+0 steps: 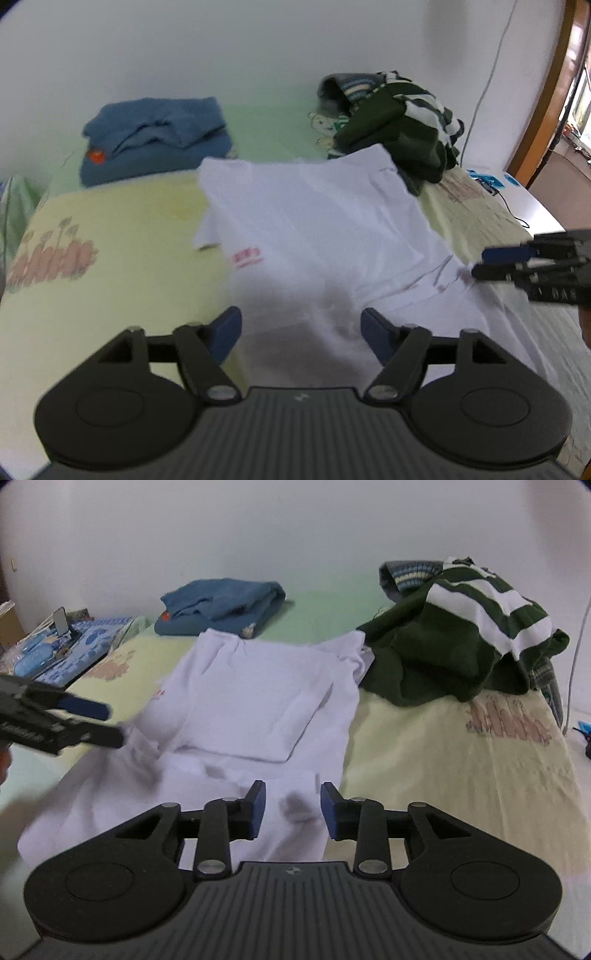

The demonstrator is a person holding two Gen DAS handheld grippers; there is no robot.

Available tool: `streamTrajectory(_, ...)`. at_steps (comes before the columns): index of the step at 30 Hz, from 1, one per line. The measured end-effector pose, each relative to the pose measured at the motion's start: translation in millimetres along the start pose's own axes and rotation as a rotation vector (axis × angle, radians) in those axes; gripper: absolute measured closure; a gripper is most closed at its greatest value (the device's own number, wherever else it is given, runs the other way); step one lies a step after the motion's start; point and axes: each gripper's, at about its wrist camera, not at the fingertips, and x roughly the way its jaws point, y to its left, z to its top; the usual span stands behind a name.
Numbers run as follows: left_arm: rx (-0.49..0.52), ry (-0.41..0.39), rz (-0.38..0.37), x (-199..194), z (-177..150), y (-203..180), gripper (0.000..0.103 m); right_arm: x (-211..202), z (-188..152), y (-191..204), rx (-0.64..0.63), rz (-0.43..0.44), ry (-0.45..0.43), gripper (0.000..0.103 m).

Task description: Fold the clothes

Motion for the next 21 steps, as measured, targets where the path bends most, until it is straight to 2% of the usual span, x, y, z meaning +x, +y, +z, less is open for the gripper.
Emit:
streamTrajectory(3, -0.029, 0.035, 0.012, 4, -7, 7, 0.029, 10, 1, -2, -0.029, 0.013, 0.011, 0.066)
streamTrajectory(6, -0.052, 0.031, 0.01, 7, -9, 8, 0.03, 11, 0, -6, -0.014, 0.008, 0.015, 0.066)
streamTrajectory(9, -0.064, 0.027, 0.011, 11, -11, 7, 0.035, 13, -1, -10, 0.001, 0.002, 0.019, 0.096)
streamTrajectory(14, -0.031, 0.038, 0.032, 20, -11, 1, 0.037, 15, -2, -16, 0.027, -0.007, 0.025, 0.098)
streamTrajectory(18, -0.006, 0.036, 0.056, 26, -11, -2, 0.035, 23, -12, -27, 0.119, -0.01, 0.044, 0.099)
streamTrajectory(21, 0.024, 0.035, 0.067, 27, -11, -4, 0.034, 26, -13, -23, 0.111, -0.027, 0.029, 0.098)
